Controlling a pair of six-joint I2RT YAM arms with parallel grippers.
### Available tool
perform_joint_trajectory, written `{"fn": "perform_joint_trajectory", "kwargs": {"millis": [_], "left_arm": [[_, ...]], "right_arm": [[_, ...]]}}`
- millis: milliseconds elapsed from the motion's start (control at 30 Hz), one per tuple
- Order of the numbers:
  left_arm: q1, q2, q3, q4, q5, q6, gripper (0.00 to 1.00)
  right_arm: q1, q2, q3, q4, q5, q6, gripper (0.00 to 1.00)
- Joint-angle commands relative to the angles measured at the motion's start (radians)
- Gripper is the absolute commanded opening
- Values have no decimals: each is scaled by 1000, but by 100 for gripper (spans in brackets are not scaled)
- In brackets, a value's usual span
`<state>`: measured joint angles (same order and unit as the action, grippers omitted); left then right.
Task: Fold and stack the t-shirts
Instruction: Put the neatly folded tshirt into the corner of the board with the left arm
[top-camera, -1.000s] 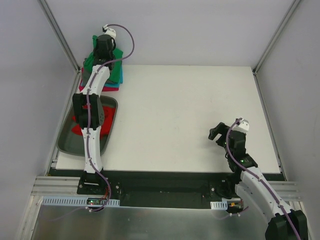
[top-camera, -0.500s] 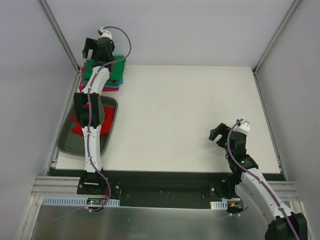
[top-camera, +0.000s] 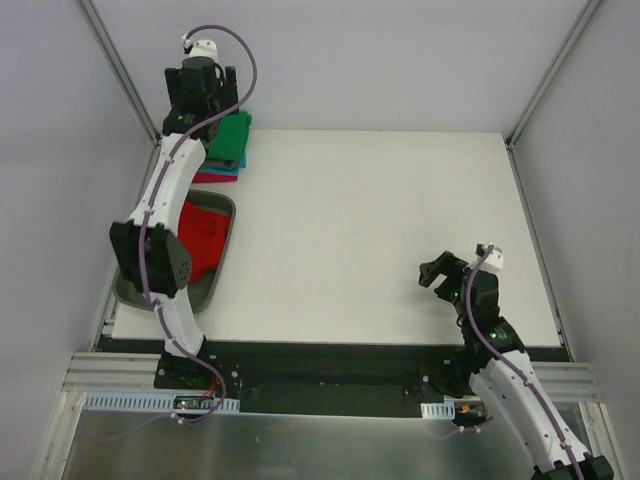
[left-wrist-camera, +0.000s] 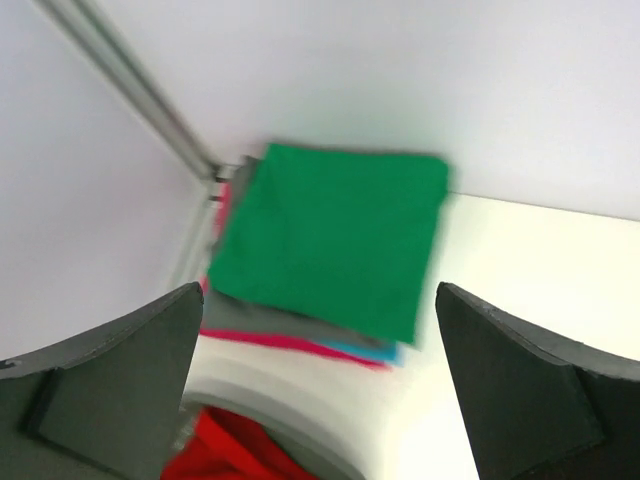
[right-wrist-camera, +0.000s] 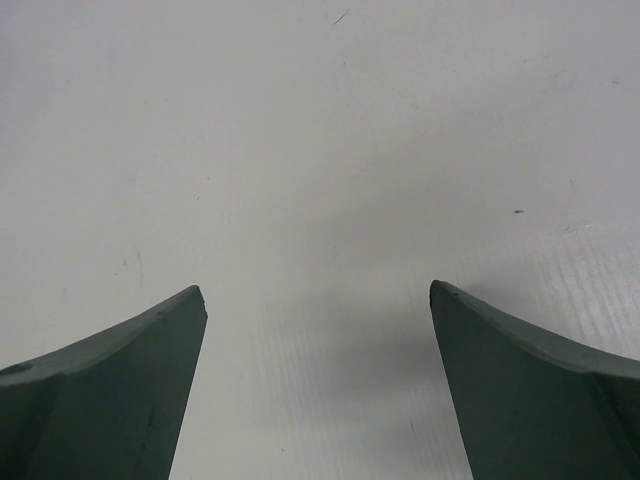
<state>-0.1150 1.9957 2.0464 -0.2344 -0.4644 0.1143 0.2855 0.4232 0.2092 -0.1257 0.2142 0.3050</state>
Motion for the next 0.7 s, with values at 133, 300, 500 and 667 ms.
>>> {"fn": "perform_joint_trajectory", "kwargs": {"millis": [133, 300, 500, 667], "left_arm": [[-196, -598, -550, -89, 249, -428, 99], [-428, -828, -947, -74, 139, -608, 99], [-647, -1133, -1381, -63, 90, -803, 99], [-690, -1357, -1646, -62, 98, -906, 99]], "right_arm": [[-5, -60, 45, -75, -130, 55, 96], [-3, -73, 48, -110, -203, 83, 96], [-2, -86, 105, -235, -191, 79, 96], [-3, -107, 136, -308, -102, 85, 96]]}}
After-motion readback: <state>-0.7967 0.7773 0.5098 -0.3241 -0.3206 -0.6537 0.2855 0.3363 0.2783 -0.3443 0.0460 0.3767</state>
